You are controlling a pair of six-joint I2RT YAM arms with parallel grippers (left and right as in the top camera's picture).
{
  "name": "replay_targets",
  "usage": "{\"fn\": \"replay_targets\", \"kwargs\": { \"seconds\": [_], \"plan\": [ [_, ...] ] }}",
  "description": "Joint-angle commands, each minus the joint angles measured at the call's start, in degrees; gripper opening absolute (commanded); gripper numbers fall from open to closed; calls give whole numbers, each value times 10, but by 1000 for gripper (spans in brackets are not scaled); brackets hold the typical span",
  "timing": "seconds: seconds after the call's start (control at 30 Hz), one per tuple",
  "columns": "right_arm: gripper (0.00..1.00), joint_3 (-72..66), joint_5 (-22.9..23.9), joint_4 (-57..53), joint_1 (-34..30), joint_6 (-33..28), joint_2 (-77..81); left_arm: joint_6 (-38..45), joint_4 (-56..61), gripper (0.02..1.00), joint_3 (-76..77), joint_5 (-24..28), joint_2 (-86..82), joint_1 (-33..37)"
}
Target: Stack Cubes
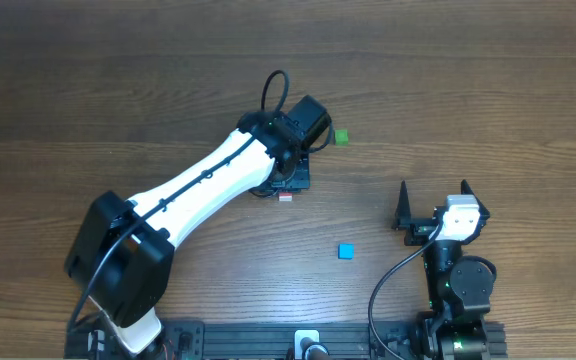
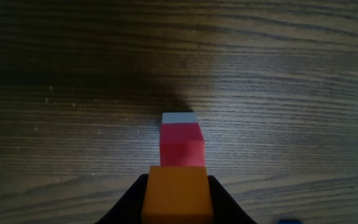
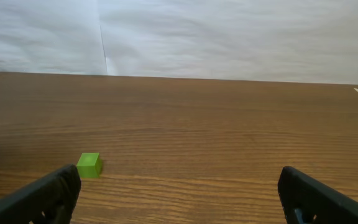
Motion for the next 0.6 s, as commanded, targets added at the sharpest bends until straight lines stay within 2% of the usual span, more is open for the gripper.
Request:
{"fn": "replay_targets", "kwargs": {
  "seconds": [0.03,0.6],
  "plan": [
    [991,-4,-5,-2,-2,1,-3,-10,5,58,11,-1,17,-3],
    [993,-4,-5,-2,-2,1,-3,-21,7,60,11,-1,25,-5]
  ]
}}
